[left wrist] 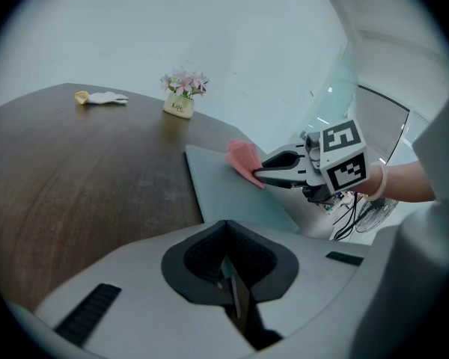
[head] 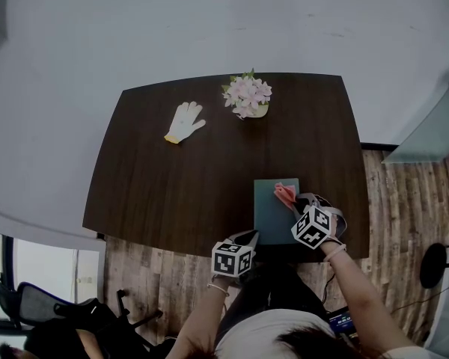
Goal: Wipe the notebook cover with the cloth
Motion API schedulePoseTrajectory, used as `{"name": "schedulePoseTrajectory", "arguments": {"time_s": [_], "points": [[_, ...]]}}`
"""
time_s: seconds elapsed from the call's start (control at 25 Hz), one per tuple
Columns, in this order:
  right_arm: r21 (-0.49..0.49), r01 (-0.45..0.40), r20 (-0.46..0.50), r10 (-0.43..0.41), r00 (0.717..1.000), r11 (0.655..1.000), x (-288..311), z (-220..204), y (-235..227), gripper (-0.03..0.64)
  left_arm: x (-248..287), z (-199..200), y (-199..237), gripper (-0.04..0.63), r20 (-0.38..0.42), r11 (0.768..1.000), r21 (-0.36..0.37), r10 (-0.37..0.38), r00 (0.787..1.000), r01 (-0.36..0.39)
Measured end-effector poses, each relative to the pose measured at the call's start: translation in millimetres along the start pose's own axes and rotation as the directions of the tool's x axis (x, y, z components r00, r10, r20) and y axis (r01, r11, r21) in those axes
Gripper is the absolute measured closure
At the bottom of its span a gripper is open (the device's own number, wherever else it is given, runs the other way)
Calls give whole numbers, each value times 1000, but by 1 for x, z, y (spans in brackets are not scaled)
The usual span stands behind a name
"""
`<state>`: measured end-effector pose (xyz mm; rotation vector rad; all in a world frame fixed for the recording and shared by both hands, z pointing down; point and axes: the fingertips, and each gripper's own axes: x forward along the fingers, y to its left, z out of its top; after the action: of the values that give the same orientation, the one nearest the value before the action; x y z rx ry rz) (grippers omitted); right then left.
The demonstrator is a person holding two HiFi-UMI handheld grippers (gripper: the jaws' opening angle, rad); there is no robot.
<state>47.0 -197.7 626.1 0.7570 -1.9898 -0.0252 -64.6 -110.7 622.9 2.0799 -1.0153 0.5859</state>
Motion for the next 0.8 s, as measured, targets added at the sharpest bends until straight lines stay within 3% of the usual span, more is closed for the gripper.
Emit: {"name": "schedulePoseTrajectory", "arguments": {"time_s": [0.8], "points": [[201, 53, -5, -53, 999, 978, -14, -34, -18, 586, 2, 0, -1, 577, -10, 1000, -10, -6, 1000, 6]]}}
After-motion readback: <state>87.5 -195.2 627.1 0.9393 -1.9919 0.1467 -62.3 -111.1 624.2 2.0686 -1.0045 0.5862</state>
